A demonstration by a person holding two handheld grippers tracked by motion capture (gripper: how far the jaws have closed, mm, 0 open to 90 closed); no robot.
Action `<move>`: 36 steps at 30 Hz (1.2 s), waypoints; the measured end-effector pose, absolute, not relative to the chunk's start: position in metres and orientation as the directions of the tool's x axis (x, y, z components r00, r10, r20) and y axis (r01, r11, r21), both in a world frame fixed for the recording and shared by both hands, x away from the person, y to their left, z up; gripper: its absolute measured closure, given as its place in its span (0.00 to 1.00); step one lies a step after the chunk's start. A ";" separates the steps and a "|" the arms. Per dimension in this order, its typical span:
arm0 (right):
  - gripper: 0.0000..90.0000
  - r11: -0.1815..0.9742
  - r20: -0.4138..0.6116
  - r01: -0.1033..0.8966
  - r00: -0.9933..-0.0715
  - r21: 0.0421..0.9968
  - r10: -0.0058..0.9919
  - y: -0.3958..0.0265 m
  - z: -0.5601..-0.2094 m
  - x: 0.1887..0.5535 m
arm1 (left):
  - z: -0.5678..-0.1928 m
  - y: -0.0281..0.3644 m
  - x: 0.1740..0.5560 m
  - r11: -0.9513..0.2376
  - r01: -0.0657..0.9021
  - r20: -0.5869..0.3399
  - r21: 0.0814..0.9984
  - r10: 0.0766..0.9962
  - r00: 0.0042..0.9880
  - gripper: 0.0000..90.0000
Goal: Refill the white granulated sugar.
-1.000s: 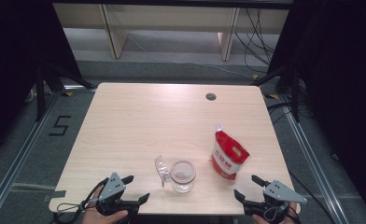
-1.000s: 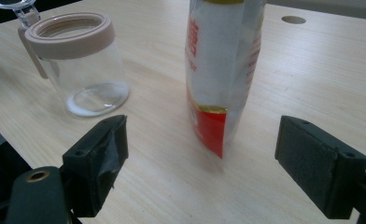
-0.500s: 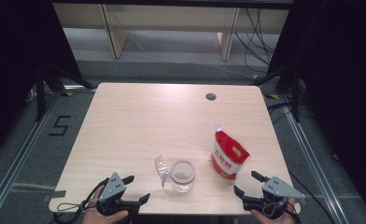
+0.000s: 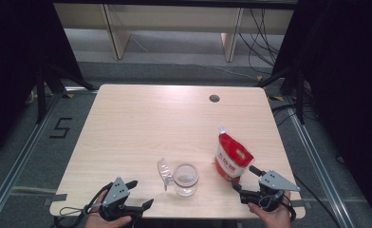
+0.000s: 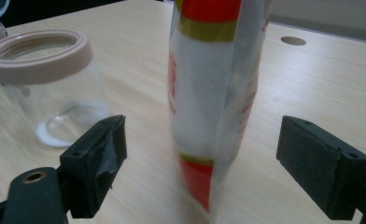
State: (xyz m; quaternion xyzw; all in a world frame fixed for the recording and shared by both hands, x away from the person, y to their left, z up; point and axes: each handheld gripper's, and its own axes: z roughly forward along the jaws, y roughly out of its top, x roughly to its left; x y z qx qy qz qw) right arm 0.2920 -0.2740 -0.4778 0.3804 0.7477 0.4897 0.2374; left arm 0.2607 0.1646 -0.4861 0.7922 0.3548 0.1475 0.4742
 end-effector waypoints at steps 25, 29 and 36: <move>0.24 0.197 0.034 0.312 -0.604 0.930 0.796 -0.254 -0.491 0.321 | -0.486 0.167 0.262 -0.312 0.405 -0.083 0.859 0.697 0.713 0.19; 0.25 0.191 0.031 0.301 -0.602 0.934 0.798 -0.253 -0.491 0.323 | -0.486 0.166 0.261 -0.302 0.406 -0.089 0.863 0.699 0.710 0.19; 0.26 0.195 0.019 0.286 -0.605 0.938 0.796 -0.251 -0.493 0.328 | -0.486 0.166 0.261 -0.303 0.410 -0.090 0.860 0.702 0.707 0.19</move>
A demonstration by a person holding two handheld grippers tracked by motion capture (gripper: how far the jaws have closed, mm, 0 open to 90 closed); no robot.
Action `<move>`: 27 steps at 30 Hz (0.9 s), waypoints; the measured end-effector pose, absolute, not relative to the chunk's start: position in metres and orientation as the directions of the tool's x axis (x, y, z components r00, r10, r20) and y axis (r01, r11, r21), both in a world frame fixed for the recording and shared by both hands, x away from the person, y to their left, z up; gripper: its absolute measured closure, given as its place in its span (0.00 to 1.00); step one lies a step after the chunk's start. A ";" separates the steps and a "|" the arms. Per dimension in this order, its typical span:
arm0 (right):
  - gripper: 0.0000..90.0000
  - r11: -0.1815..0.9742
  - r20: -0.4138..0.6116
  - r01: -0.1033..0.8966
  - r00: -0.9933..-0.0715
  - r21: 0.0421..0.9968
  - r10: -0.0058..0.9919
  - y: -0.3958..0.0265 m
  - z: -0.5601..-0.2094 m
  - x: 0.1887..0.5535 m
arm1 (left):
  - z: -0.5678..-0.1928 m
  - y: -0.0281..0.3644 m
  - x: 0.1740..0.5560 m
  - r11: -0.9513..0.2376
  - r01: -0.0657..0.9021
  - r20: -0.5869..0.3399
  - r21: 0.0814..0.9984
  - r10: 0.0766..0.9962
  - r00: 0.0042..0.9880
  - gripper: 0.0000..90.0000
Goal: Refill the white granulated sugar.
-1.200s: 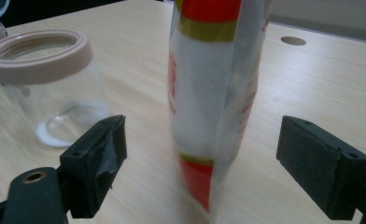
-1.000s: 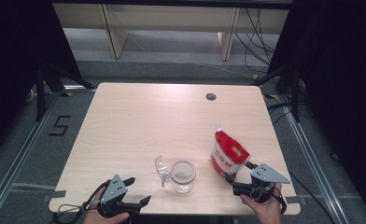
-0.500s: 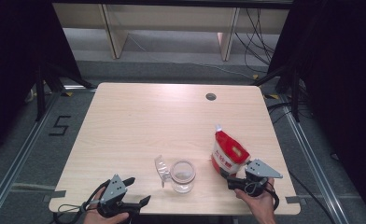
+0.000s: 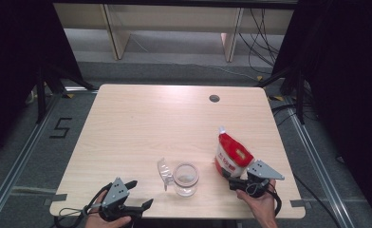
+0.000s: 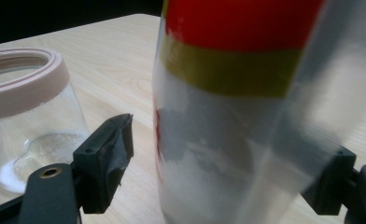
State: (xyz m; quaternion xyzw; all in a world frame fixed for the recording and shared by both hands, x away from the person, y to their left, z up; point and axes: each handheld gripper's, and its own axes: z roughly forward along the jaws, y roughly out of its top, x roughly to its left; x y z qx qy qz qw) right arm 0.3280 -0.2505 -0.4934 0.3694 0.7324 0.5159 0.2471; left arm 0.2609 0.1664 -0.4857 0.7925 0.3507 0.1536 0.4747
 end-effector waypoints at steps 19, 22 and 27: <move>0.30 0.139 0.043 0.248 -0.611 0.959 0.790 -0.248 -0.503 0.332 | -0.486 0.165 0.260 -0.285 0.422 -0.108 0.861 0.708 0.698 0.19; 0.30 0.142 0.039 0.247 -0.609 0.959 0.793 -0.248 -0.504 0.332 | -0.486 0.165 0.260 -0.294 0.419 -0.101 0.859 0.706 0.701 0.19; 0.31 0.144 0.029 0.235 -0.608 0.961 0.793 -0.249 -0.504 0.333 | -0.487 0.165 0.260 -0.298 0.417 -0.099 0.859 0.702 0.705 0.19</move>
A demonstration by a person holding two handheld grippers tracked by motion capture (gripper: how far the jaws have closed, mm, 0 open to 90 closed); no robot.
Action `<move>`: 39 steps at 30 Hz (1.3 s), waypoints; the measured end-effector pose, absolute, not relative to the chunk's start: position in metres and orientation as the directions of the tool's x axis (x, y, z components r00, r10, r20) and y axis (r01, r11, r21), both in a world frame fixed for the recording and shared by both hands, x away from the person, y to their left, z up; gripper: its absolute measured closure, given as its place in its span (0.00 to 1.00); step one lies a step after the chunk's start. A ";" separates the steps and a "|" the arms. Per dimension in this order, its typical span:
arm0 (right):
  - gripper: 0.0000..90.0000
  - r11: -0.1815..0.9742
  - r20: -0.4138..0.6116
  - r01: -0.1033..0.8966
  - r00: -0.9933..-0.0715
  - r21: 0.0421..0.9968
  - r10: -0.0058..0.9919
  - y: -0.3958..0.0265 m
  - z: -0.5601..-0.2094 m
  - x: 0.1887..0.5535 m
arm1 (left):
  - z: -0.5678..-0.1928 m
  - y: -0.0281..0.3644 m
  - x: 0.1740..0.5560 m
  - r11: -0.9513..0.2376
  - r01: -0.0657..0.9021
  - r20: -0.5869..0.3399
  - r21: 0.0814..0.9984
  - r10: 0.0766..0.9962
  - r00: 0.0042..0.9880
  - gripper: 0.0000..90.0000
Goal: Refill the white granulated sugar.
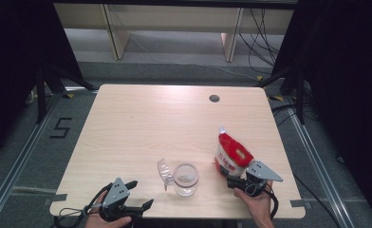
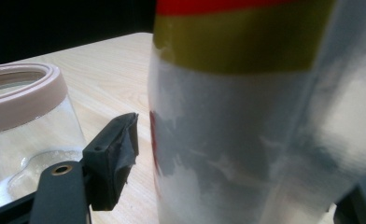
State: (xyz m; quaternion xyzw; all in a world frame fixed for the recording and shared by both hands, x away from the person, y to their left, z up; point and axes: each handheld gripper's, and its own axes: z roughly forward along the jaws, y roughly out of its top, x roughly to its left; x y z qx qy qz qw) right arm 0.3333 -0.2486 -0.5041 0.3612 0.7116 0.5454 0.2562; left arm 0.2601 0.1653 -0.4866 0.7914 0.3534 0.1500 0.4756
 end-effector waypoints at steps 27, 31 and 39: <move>0.43 0.107 0.035 0.179 -0.645 0.978 0.763 -0.250 -0.508 0.342 | -0.489 0.164 0.260 -0.295 0.419 -0.104 0.859 0.699 0.707 0.19; 0.43 0.080 0.042 0.171 -0.611 0.982 0.791 -0.248 -0.509 0.342 | -0.488 0.164 0.260 -0.300 0.421 -0.100 0.856 0.703 0.704 0.19; 0.44 0.092 0.049 0.197 -0.614 0.976 0.788 -0.248 -0.510 0.340 | -0.489 0.163 0.259 -0.302 0.423 -0.105 0.854 0.697 0.709 0.19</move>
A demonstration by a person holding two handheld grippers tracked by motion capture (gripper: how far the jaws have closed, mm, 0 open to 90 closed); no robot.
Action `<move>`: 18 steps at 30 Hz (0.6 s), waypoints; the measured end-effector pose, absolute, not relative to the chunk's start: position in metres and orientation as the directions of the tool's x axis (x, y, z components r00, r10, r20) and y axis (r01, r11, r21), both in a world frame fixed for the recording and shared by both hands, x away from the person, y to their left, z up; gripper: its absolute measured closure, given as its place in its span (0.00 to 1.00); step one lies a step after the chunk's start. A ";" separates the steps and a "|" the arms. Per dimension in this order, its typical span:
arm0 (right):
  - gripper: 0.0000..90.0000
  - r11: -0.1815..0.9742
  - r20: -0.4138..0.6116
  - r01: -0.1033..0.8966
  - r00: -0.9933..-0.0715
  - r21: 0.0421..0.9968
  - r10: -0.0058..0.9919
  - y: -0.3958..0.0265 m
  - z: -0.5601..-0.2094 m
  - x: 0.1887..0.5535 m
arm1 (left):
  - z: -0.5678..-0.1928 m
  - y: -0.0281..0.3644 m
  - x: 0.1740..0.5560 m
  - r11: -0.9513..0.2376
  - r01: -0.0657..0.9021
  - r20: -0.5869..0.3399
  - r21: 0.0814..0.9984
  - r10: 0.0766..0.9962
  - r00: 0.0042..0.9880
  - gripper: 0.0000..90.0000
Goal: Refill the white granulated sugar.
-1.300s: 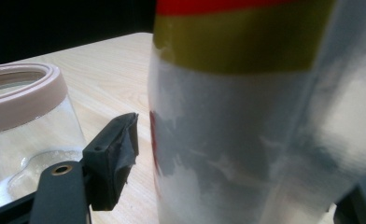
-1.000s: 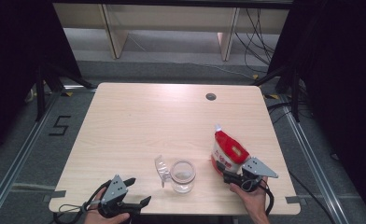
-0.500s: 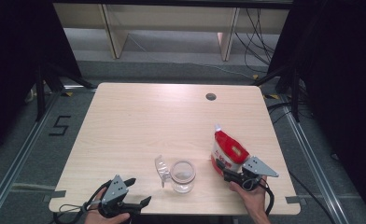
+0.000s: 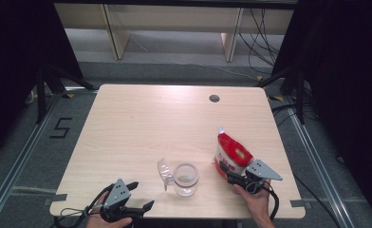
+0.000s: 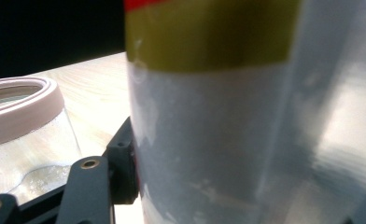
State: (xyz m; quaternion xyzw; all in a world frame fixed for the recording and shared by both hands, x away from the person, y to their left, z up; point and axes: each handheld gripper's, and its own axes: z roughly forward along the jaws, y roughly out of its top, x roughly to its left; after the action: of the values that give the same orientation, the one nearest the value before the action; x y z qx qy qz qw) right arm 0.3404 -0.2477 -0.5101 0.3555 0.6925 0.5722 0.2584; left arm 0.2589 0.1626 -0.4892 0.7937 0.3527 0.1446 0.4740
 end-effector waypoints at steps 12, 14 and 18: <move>0.49 0.099 0.044 0.193 -0.626 0.976 0.779 -0.248 -0.508 0.341 | -0.489 0.163 0.259 -0.298 0.419 -0.105 0.858 0.696 0.710 0.19; 0.49 0.093 0.049 0.199 -0.609 0.976 0.792 -0.249 -0.508 0.340 | -0.490 0.163 0.259 -0.300 0.425 -0.107 0.854 0.697 0.709 0.19; 0.49 0.094 0.045 0.193 -0.613 0.977 0.788 -0.249 -0.510 0.340 | -0.490 0.163 0.259 -0.310 0.421 -0.100 0.852 0.694 0.713 0.19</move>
State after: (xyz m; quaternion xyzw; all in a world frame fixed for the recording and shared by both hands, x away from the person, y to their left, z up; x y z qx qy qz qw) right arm 0.3402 -0.2487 -0.5097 0.3543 0.6925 0.5720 0.2602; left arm 0.2587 0.1628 -0.4900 0.7964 0.3501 0.1446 0.4715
